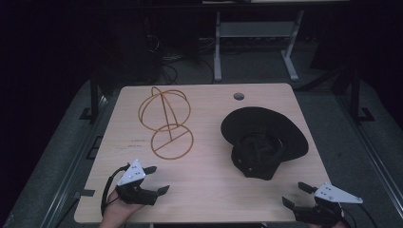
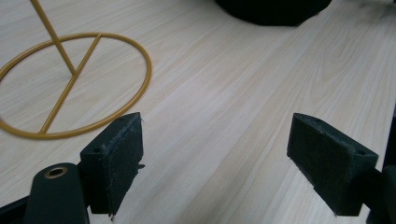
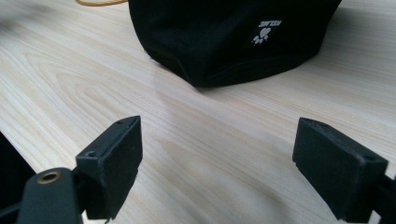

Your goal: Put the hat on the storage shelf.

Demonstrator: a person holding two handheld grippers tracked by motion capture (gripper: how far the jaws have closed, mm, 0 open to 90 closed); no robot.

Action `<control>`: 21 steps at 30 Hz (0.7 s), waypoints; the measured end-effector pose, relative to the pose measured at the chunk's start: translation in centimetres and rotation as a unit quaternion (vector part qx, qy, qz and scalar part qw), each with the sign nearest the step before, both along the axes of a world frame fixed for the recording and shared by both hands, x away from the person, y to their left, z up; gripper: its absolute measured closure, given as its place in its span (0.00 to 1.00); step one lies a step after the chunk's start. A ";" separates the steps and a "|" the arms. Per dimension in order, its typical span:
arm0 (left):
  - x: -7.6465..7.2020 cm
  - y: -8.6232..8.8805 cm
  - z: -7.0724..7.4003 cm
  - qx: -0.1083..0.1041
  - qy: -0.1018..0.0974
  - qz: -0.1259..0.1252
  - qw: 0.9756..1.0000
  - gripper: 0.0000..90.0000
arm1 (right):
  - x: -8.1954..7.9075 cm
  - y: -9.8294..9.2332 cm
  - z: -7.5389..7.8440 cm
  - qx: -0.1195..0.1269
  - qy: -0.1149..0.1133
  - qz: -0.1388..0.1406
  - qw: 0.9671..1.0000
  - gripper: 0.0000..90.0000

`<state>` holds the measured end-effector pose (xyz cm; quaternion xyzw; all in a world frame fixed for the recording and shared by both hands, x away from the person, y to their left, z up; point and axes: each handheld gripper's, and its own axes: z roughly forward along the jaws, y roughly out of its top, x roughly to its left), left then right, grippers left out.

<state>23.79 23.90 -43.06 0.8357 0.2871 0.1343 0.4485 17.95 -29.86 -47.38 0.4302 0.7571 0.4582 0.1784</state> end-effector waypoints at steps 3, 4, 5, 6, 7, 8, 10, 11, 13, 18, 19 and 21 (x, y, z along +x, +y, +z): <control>0.1 -0.5 0.5 0.002 -0.001 -0.008 1.000 0.20 | 0.0 0.0 0.0 0.000 0.000 0.000 1.000 0.17; 0.2 -0.7 0.7 0.000 -0.002 -0.011 1.000 0.20 | 0.0 0.0 0.0 0.001 0.001 -0.001 1.000 0.17; 0.3 -0.9 0.8 0.000 -0.002 -0.014 1.000 0.20 | -0.1 -0.1 0.1 0.002 -0.001 -0.001 1.000 0.17; 0.3 -1.1 1.0 0.001 -0.003 -0.018 1.000 0.20 | -0.1 -0.1 0.1 0.004 -0.001 -0.003 1.000 0.17; 0.3 -1.4 1.2 0.000 -0.004 -0.020 1.000 0.20 | -0.1 -0.1 0.1 0.004 -0.002 -0.002 1.000 0.17; 0.3 -1.4 1.2 0.000 -0.004 -0.020 1.000 0.20 | -0.1 -0.1 0.1 0.004 -0.002 -0.001 1.000 0.17; 0.4 -2.3 1.8 0.003 -0.007 -0.034 0.999 0.20 | 0.0 0.0 0.1 0.003 -0.003 0.001 1.000 0.17; 0.4 -2.6 1.9 0.003 -0.007 -0.038 0.999 0.20 | 0.0 0.0 0.2 0.003 -0.002 0.001 1.000 0.17; 0.5 -3.1 2.2 0.002 -0.007 -0.045 0.999 0.20 | 0.0 0.0 0.1 0.003 -0.002 0.002 1.000 0.17; 0.8 -4.3 2.7 0.005 -0.008 -0.059 0.998 0.20 | 0.1 -0.1 0.1 0.003 -0.001 0.001 1.000 0.17; 0.9 -4.5 2.9 0.006 -0.009 -0.062 0.998 0.20 | 0.1 -0.1 0.2 0.003 -0.002 0.001 1.000 0.17; 1.0 -5.0 3.2 0.005 -0.011 -0.066 0.998 0.20 | 0.0 -0.1 0.2 0.004 -0.003 0.001 1.000 0.17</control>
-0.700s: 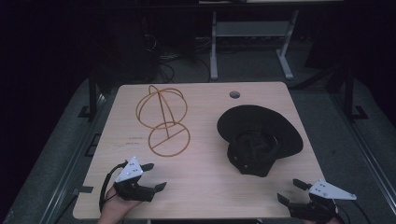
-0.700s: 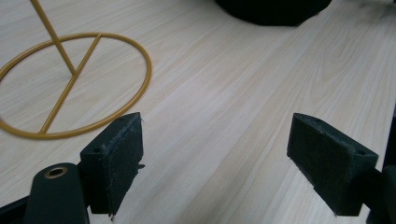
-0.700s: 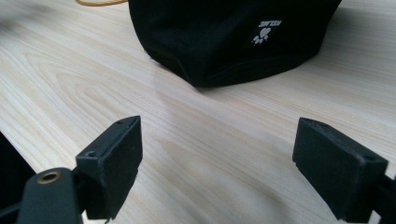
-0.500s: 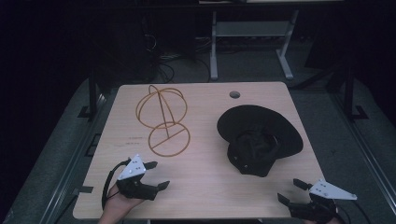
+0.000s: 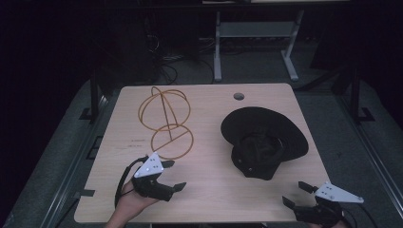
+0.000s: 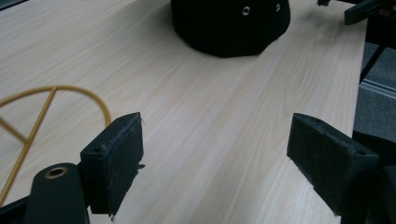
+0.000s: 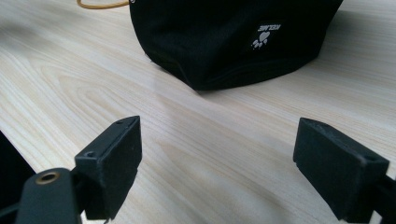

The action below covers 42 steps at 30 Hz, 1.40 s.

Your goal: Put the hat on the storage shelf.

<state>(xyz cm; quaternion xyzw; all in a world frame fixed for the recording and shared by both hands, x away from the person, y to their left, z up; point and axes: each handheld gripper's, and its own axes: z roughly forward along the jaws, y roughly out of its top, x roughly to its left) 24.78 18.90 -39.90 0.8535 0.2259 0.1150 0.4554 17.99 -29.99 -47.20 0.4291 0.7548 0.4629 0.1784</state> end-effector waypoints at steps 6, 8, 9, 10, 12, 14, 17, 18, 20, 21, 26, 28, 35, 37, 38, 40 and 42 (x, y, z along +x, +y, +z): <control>0.3 -1.1 1.1 -0.003 -0.007 -0.013 1.000 0.20 | 0.0 0.0 0.0 0.001 0.001 0.000 1.000 0.16; 0.6 -2.0 1.7 -0.002 -0.010 -0.020 1.000 0.20 | 0.0 0.1 0.0 0.000 0.003 0.001 1.000 0.16; 0.7 -2.2 2.0 0.000 -0.011 -0.024 1.000 0.20 | 0.0 0.1 0.0 0.000 0.003 0.002 1.000 0.16; 0.8 -2.5 2.2 0.001 -0.013 -0.026 1.000 0.20 | 0.0 0.1 0.0 0.001 0.003 0.002 1.000 0.16; 1.0 -3.2 2.6 0.003 -0.015 -0.032 0.999 0.20 | 0.0 0.1 0.0 0.001 0.003 0.003 1.000 0.16; 1.3 -3.8 2.9 0.003 -0.017 -0.038 0.999 0.20 | 0.0 0.1 0.0 0.001 0.003 0.004 1.000 0.16; 1.6 -4.5 3.4 0.011 -0.019 -0.047 0.999 0.19 | 0.0 0.1 0.0 0.002 0.003 0.005 1.000 0.16; 1.7 -4.9 3.6 0.010 -0.020 -0.049 0.999 0.19 | 0.0 0.1 0.0 0.002 0.003 0.006 1.000 0.16; 1.9 -5.3 3.8 0.011 -0.021 -0.053 0.998 0.19 | 0.0 0.1 0.0 0.001 0.004 0.007 1.000 0.16; 2.1 -5.6 3.9 0.012 -0.023 -0.055 0.998 0.19 | 0.0 0.1 0.0 0.002 0.004 0.008 1.000 0.16; 2.8 -7.1 4.8 0.013 -0.027 -0.067 0.997 0.19 | 0.1 0.1 -0.1 0.004 0.004 0.011 1.000 0.16; 3.1 -7.8 5.2 0.013 -0.028 -0.073 0.997 0.19 | 0.1 0.1 0.0 0.006 0.005 0.012 1.000 0.16; 4.2 -9.7 6.0 0.020 -0.027 -0.090 0.995 0.19 | 0.0 0.1 0.0 0.008 0.006 0.015 1.000 0.16; 4.6 -10.4 6.1 0.025 -0.027 -0.097 0.995 0.19 | 0.0 0.1 0.0 0.008 0.006 0.016 1.000 0.16; 4.8 -10.6 6.1 0.026 -0.026 -0.100 0.994 0.19 | 0.0 0.1 0.0 0.008 0.006 0.016 1.000 0.16; 5.1 -11.1 6.1 0.029 -0.026 -0.102 0.994 0.19 | 0.0 0.1 0.0 0.009 0.005 0.016 1.000 0.16; 5.5 -11.4 6.2 0.034 -0.025 -0.106 0.993 0.19 | 0.0 0.0 0.0 0.009 0.005 0.015 1.000 0.16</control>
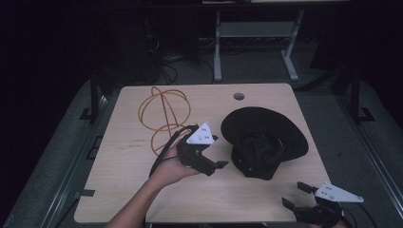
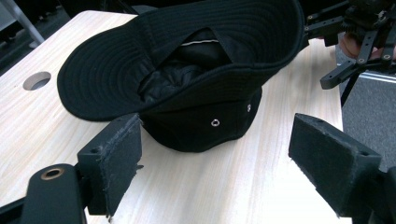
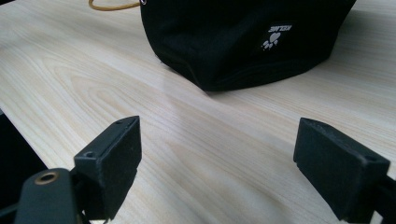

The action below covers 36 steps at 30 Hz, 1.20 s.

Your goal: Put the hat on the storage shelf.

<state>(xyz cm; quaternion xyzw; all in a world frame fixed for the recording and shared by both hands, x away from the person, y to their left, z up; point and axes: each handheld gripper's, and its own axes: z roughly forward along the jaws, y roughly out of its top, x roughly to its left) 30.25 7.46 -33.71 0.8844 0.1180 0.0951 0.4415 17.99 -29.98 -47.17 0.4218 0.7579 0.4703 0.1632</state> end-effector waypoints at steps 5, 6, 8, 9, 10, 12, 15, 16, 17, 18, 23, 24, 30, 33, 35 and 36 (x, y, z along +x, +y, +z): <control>0.7 -1.0 0.1 0.007 0.001 -0.011 1.000 0.19 | 0.0 -0.1 0.0 0.001 0.000 0.001 1.000 0.16; 0.9 -1.3 0.0 0.010 0.001 -0.013 1.000 0.19 | 0.0 0.0 0.0 0.001 0.000 0.001 1.000 0.16; 1.3 -1.7 0.0 0.017 0.001 -0.016 1.000 0.19 | 0.0 0.0 0.0 0.002 0.000 0.001 1.000 0.16; 1.5 -1.9 0.0 0.017 0.002 -0.017 1.000 0.19 | 0.0 0.0 0.0 0.002 0.000 0.001 1.000 0.16; 1.6 -2.1 0.0 0.016 0.002 -0.019 1.000 0.18 | 0.0 0.0 0.0 0.002 0.001 0.002 1.000 0.16; 2.0 -2.4 0.0 0.012 0.004 -0.023 1.000 0.18 | -0.1 0.0 0.0 0.003 0.001 0.002 1.000 0.16; 2.5 -2.9 0.0 0.015 0.007 -0.027 0.999 0.18 | 0.0 0.0 0.0 0.003 0.001 0.003 1.000 0.16; 2.7 -3.1 0.0 0.018 0.007 -0.029 0.999 0.18 | 0.0 0.0 0.0 0.003 0.001 0.004 1.000 0.16; 2.8 -3.2 -0.1 0.021 0.007 -0.030 0.999 0.18 | 0.0 0.0 0.0 0.003 0.001 0.004 1.000 0.16; 2.9 -3.4 -0.1 0.027 0.008 -0.032 0.999 0.18 | 0.0 0.0 0.0 0.003 0.000 0.005 1.000 0.16; 3.6 -4.1 -1.1 0.057 0.017 -0.036 0.998 0.18 | 0.1 0.0 0.0 0.003 0.001 0.006 1.000 0.16; 3.6 -4.1 -1.1 0.057 0.017 -0.036 0.998 0.19 | 0.1 0.0 0.0 0.003 0.000 0.006 1.000 0.16; 3.6 -4.8 -1.7 0.079 0.013 -0.041 0.996 0.31 | 0.1 0.0 0.0 0.003 0.000 0.006 1.000 0.16; 3.6 -4.8 -1.9 0.084 0.014 -0.043 0.995 0.41 | 0.1 0.1 0.0 0.003 0.000 0.007 1.000 0.16; 3.7 -4.6 -1.9 0.090 0.014 -0.046 0.995 0.48 | 0.1 0.1 0.0 0.002 0.001 0.009 1.000 0.16; 3.6 -4.6 -1.9 0.090 0.017 -0.045 0.995 0.50 | 0.1 0.2 0.0 0.002 0.001 0.009 1.000 0.16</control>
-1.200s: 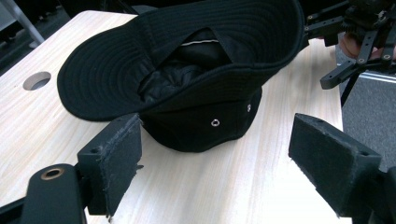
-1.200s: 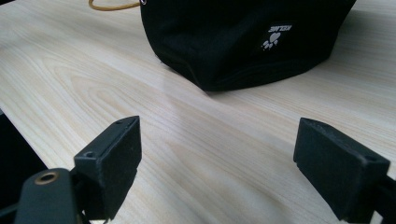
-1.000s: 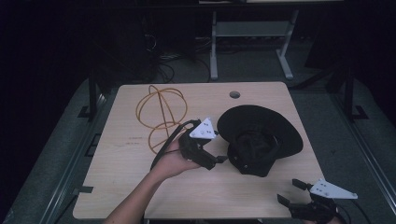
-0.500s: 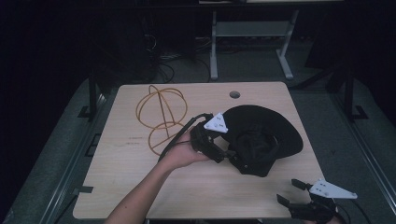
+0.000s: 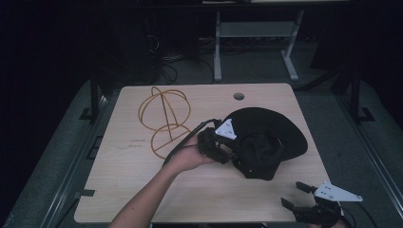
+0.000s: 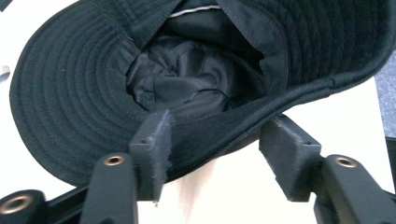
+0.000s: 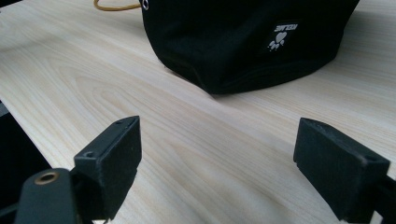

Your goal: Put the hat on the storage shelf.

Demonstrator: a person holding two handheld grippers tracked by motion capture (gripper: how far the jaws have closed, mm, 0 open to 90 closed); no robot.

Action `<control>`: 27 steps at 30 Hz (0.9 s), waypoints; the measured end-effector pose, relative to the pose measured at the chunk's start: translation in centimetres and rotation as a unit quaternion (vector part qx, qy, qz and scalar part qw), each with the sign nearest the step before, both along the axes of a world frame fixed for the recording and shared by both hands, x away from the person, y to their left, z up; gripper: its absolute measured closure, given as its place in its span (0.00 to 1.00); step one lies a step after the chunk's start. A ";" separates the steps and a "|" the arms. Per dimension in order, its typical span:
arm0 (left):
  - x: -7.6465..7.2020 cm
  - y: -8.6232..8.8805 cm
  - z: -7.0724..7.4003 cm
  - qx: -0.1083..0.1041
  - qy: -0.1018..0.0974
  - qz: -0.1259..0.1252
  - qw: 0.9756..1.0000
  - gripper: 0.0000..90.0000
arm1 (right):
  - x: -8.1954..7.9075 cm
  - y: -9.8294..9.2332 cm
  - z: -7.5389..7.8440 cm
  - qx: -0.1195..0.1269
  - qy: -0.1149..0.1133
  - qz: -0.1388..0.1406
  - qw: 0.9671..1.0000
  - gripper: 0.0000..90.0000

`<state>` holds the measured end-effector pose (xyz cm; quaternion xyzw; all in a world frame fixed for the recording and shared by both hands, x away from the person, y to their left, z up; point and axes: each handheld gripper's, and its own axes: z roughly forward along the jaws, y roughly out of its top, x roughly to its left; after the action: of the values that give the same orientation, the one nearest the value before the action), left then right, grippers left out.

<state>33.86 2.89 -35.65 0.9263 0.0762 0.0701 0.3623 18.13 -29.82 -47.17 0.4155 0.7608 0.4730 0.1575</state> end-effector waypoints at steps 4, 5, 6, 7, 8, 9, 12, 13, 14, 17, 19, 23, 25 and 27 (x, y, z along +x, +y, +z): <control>-0.3 0.3 -0.2 -0.008 0.001 -0.007 1.000 0.64 | 0.1 0.1 0.0 0.002 0.001 0.000 1.000 0.16; -0.4 0.4 -0.3 -0.008 0.000 -0.009 1.000 0.66 | 0.1 0.1 0.0 0.001 0.000 0.001 1.000 0.16; -0.5 0.4 -0.5 -0.010 0.001 -0.011 1.000 0.68 | 0.2 0.1 0.0 0.000 0.000 0.001 1.000 0.16; -0.6 0.5 -0.6 -0.013 0.002 -0.013 1.000 0.70 | 0.2 0.1 0.0 0.000 0.000 0.001 1.000 0.16; -0.8 0.5 -0.7 -0.015 0.001 -0.013 1.000 0.72 | 0.2 0.1 0.0 0.000 0.000 0.002 1.000 0.16; -0.9 0.6 -0.8 -0.015 0.000 -0.014 1.000 0.73 | 0.2 0.1 0.0 0.000 -0.001 0.002 1.000 0.16; -1.4 0.7 -1.0 -0.020 -0.002 -0.014 1.000 0.76 | 0.2 0.2 0.1 0.003 -0.003 0.004 1.000 0.16; -1.6 0.8 -1.0 -0.020 -0.003 -0.017 1.000 0.78 | 0.2 0.3 0.1 0.004 -0.002 0.004 1.000 0.16; -1.7 0.8 -1.1 -0.021 -0.002 -0.018 1.000 0.79 | 0.3 0.4 0.1 0.005 -0.004 0.005 1.000 0.16; -2.1 0.8 -1.1 -0.025 -0.006 -0.022 0.999 0.82 | 0.4 0.5 0.2 0.008 -0.005 0.003 1.000 0.16; -2.2 0.9 -1.1 -0.026 -0.006 -0.026 0.999 0.84 | 0.5 0.5 0.2 0.011 -0.005 0.002 1.000 0.16; -2.5 1.1 -1.1 -0.037 -0.002 -0.029 0.999 0.88 | 0.5 0.5 0.5 0.020 -0.011 -0.003 1.000 0.16; -2.6 1.2 -1.2 -0.040 -0.002 -0.030 0.999 0.90 | 0.5 0.5 0.5 0.022 -0.011 -0.005 1.000 0.16; -2.7 1.7 -1.0 -0.051 0.004 -0.031 0.998 0.92 | 0.6 0.5 0.7 0.024 -0.018 -0.009 1.000 0.16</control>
<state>31.12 4.56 -36.65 0.9089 0.0519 0.0510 0.4106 18.74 -29.29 -46.46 0.4175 0.7425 0.4973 0.1648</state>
